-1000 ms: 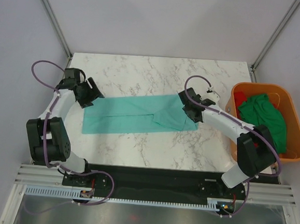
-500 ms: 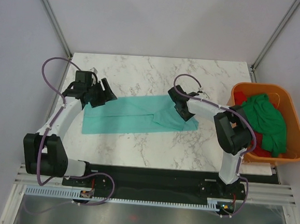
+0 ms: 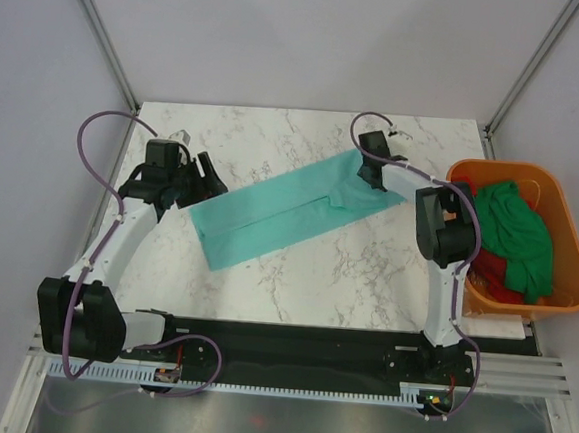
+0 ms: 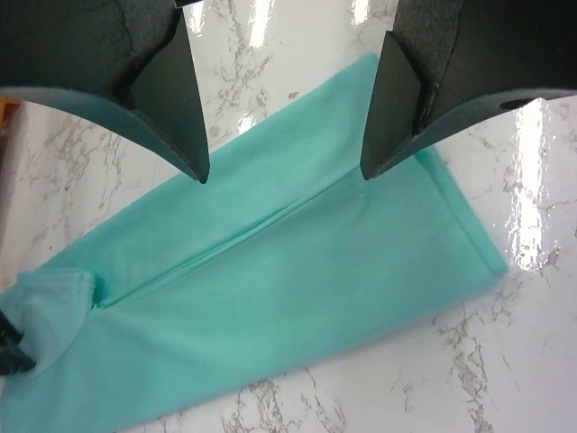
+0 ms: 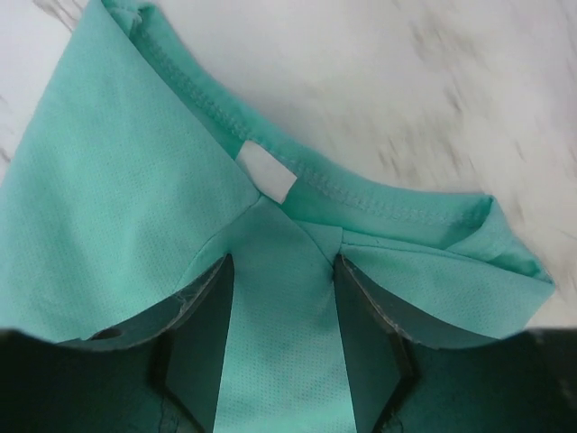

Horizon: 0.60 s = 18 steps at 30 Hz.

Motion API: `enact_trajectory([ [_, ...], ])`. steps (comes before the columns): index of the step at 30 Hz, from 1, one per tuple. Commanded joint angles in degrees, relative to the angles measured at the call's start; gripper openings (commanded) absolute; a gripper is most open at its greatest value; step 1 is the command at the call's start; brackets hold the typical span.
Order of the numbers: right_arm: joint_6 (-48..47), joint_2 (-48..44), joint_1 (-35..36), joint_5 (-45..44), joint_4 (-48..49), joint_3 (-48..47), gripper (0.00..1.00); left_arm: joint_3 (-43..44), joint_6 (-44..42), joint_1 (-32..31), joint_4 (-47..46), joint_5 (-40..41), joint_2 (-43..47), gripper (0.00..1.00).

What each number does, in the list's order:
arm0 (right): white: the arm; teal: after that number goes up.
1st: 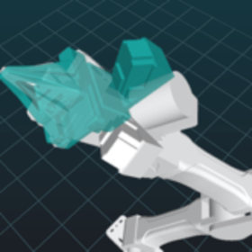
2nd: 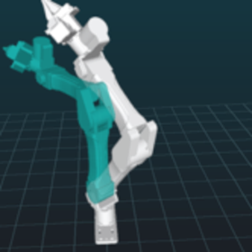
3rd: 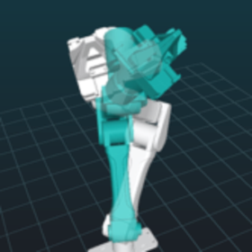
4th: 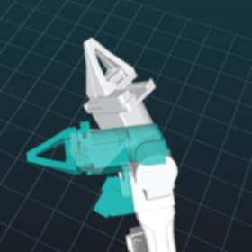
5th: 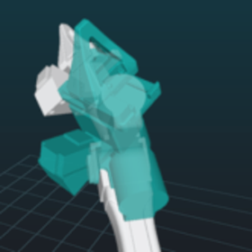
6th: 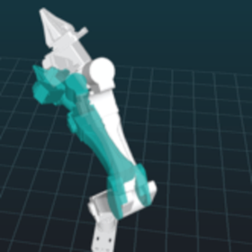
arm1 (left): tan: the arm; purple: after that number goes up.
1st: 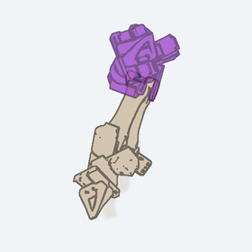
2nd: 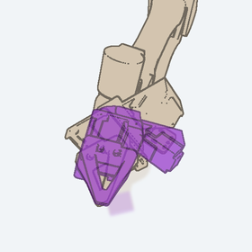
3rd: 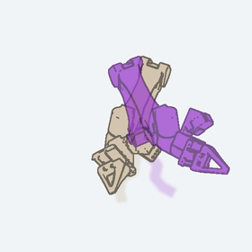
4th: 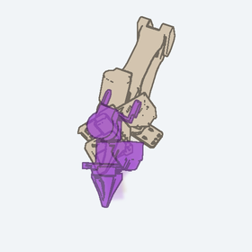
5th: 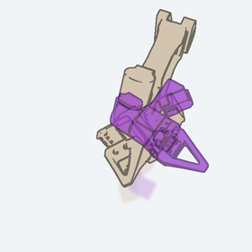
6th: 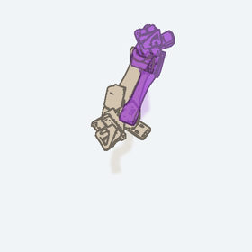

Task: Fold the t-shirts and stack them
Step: Fold the tshirt

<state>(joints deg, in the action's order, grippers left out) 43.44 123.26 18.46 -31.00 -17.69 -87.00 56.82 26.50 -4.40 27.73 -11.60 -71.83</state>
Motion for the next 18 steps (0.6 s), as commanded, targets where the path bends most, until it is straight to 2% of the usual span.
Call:
enact_trajectory([
  [1,-22.67,8.89,-2.1,8.23,9.17,-13.74,0.56,-0.48,-2.42,-0.78,-2.06,2.1,1.43,0.76],
  [2,-28.18,10.4,-2.28,8.76,9.08,-16.85,0.57,-0.48,-2.51,-1.13,-2.24,2.02,1.52,0.76],
  [4,-32.96,13.39,-2.64,11.65,9.43,-23.61,0.58,-0.65,-2.86,-1.31,-2.24,2.19,1.52,0.76],
  [7,-37.46,12.97,-2.64,13.68,9.69,-27.33,0.61,-0.74,-3.47,-1.66,-2.33,2.37,0.82,0.76],
  [11,-36.33,7.18,-2.72,17.9,11.01,-25.24,0.61,1.53,-5.49,-1.92,-2.41,-0.78,-2.95,0.75],
  [16,-29.58,-3.26,-2.64,18.43,11.1,-19.63,0.61,9.08,-6.11,-1.84,-2.41,-11.14,-15.49,0.68],
  [18,-27.46,-8.44,-2.73,21.4,11.1,-17.07,0.62,10.68,-6.11,-2.01,-2.32,-11.43,-20.95,0.67],
])
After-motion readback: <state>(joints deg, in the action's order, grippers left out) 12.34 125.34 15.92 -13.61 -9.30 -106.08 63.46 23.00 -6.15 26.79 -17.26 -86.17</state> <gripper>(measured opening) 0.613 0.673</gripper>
